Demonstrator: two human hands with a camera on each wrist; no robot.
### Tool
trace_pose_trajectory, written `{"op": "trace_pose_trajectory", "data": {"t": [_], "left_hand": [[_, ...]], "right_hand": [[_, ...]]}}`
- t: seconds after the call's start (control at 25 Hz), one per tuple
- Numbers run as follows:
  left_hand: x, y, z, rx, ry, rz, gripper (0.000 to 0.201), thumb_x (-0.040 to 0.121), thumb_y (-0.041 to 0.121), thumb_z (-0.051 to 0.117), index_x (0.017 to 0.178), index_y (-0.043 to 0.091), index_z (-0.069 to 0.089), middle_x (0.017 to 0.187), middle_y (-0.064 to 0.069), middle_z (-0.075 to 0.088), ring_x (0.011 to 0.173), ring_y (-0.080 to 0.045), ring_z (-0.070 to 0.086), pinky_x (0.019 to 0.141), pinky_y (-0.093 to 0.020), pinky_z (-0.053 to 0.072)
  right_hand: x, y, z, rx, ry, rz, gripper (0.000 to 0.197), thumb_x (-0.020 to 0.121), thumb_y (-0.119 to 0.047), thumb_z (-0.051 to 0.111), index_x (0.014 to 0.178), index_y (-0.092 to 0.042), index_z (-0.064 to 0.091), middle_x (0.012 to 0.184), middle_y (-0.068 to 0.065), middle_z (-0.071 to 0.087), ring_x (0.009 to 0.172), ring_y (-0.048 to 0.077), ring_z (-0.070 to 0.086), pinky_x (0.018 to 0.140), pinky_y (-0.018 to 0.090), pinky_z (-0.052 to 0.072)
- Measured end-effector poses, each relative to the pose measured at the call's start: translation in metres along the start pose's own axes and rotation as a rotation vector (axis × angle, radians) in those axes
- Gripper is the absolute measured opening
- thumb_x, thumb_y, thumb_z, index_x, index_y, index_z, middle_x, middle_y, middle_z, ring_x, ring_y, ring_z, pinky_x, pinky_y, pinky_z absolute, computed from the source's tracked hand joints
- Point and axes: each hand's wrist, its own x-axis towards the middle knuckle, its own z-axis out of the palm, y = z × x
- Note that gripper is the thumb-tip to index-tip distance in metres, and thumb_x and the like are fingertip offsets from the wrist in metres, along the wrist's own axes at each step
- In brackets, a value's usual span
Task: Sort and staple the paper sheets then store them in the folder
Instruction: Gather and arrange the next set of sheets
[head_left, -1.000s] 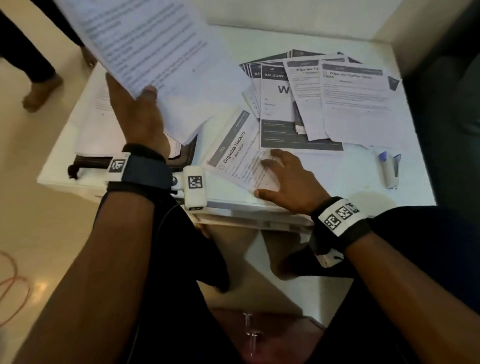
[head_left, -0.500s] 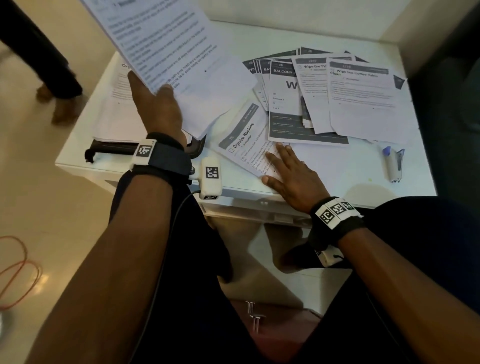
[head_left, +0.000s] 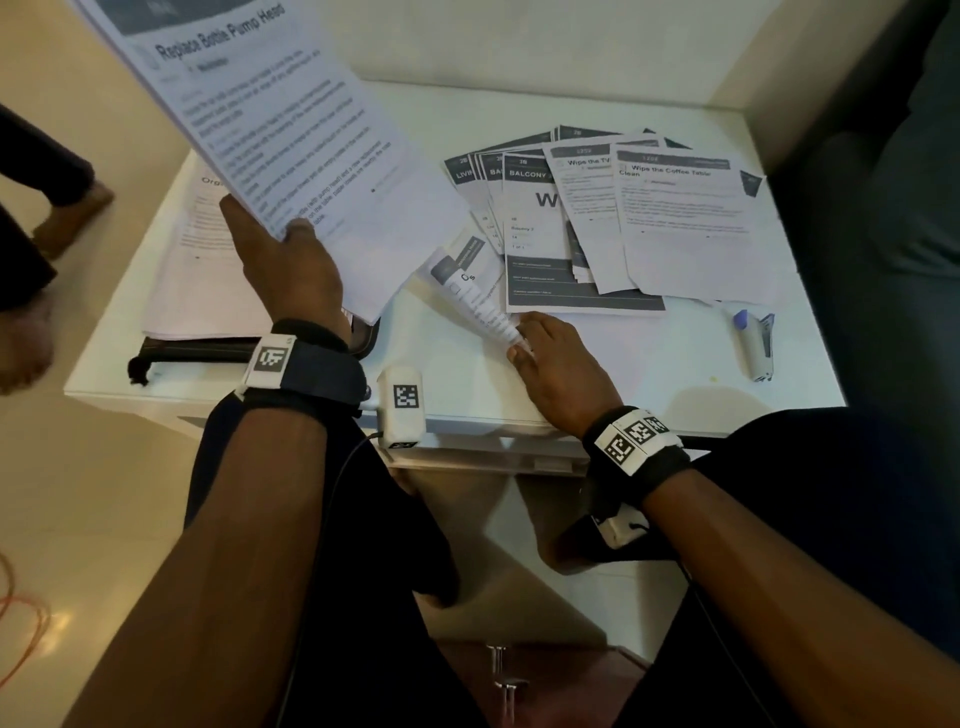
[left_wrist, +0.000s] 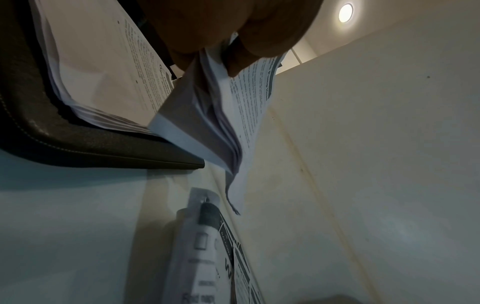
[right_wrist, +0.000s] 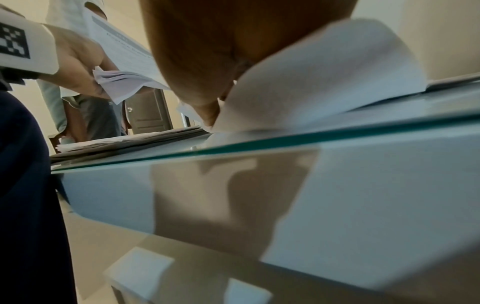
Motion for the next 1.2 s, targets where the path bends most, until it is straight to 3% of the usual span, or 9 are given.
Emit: {"op": "trace_pose_trajectory", "data": {"t": [0.16,0.32,0.44,0.56,0.64,0.8,0.88,1.0,1.2], "left_hand": [[0.001,-0.003,0.003,0.029,-0.007,0.002,0.061,0.098,-0.003,0.045,0.155,0.016,0.033,0.131,0.008,0.052,0.104,0.006,0.056,0.082,-0.001,0.047],[0.004,-0.008,0.006,0.035,-0.020,0.028,0.056,0.096,-0.003,0.046,0.148,0.016,0.042,0.128,0.006,0.057,0.102,0.010,0.059,0.084,-0.006,0.050],[0.008,-0.014,0.013,0.027,-0.073,0.007,0.057,0.095,0.000,0.049,0.148,0.021,0.043,0.129,0.009,0.058,0.109,0.006,0.060,0.096,-0.014,0.051],[0.011,-0.019,0.025,-0.001,-0.126,-0.015,0.058,0.094,-0.003,0.051,0.148,0.016,0.044,0.136,0.003,0.059,0.117,-0.002,0.061,0.107,-0.026,0.051],[0.015,-0.022,0.036,-0.015,-0.151,-0.016,0.056,0.095,-0.006,0.050,0.147,0.014,0.044,0.133,0.005,0.060,0.112,0.006,0.061,0.104,-0.021,0.051],[0.022,-0.027,0.047,-0.043,-0.189,-0.038,0.055,0.094,-0.006,0.051,0.137,0.028,0.048,0.123,0.016,0.060,0.111,0.005,0.062,0.098,-0.020,0.053],[0.027,-0.032,0.049,-0.060,-0.195,-0.048,0.055,0.091,-0.005,0.052,0.135,0.029,0.050,0.125,0.012,0.062,0.115,-0.003,0.063,0.100,-0.026,0.054],[0.030,-0.034,0.051,-0.083,-0.212,-0.051,0.063,0.091,-0.008,0.051,0.148,0.018,0.044,0.139,-0.001,0.060,0.122,-0.011,0.062,0.100,-0.027,0.055],[0.028,-0.031,0.052,-0.092,-0.206,-0.049,0.062,0.091,-0.009,0.050,0.147,0.018,0.045,0.137,0.001,0.060,0.117,-0.005,0.063,0.096,-0.022,0.055]], "right_hand": [[0.010,-0.010,0.003,0.029,0.069,0.011,0.041,0.097,-0.042,0.063,0.124,-0.012,0.058,0.131,0.005,0.045,0.123,0.022,0.041,0.096,0.039,0.049],[0.036,-0.016,-0.012,0.155,0.087,0.061,0.047,0.095,-0.057,0.059,0.116,-0.015,0.063,0.118,0.001,0.049,0.107,0.017,0.052,0.089,0.032,0.050],[0.067,-0.001,-0.048,0.128,0.254,0.196,0.045,0.095,-0.051,0.060,0.120,-0.014,0.063,0.125,0.006,0.048,0.121,0.024,0.048,0.096,0.041,0.049],[0.099,0.025,-0.074,-0.100,0.085,0.408,0.084,0.087,-0.071,0.057,0.149,-0.018,0.039,0.160,0.009,0.023,0.150,0.030,0.014,0.114,0.062,0.031],[0.116,0.043,-0.080,-0.208,-0.044,0.524,0.114,0.074,-0.089,0.051,0.160,-0.024,0.015,0.170,0.008,-0.002,0.156,0.033,-0.008,0.116,0.071,0.010],[0.134,0.080,-0.080,-0.188,-0.121,0.648,0.136,0.059,-0.098,0.053,0.161,-0.027,-0.003,0.169,0.011,-0.011,0.153,0.043,-0.013,0.116,0.073,0.003],[0.138,0.091,-0.083,-0.171,-0.101,0.662,0.127,0.066,-0.089,0.060,0.160,-0.021,0.008,0.166,0.017,0.005,0.151,0.047,0.003,0.120,0.064,0.014],[0.145,0.102,-0.095,-0.148,-0.003,0.624,0.089,0.084,-0.064,0.062,0.150,-0.011,0.033,0.151,0.020,0.034,0.139,0.044,0.031,0.111,0.053,0.035],[0.153,0.112,-0.114,-0.004,0.181,0.526,0.043,0.097,-0.029,0.054,0.134,-0.007,0.051,0.129,0.020,0.058,0.118,0.036,0.057,0.091,0.038,0.047]]}}
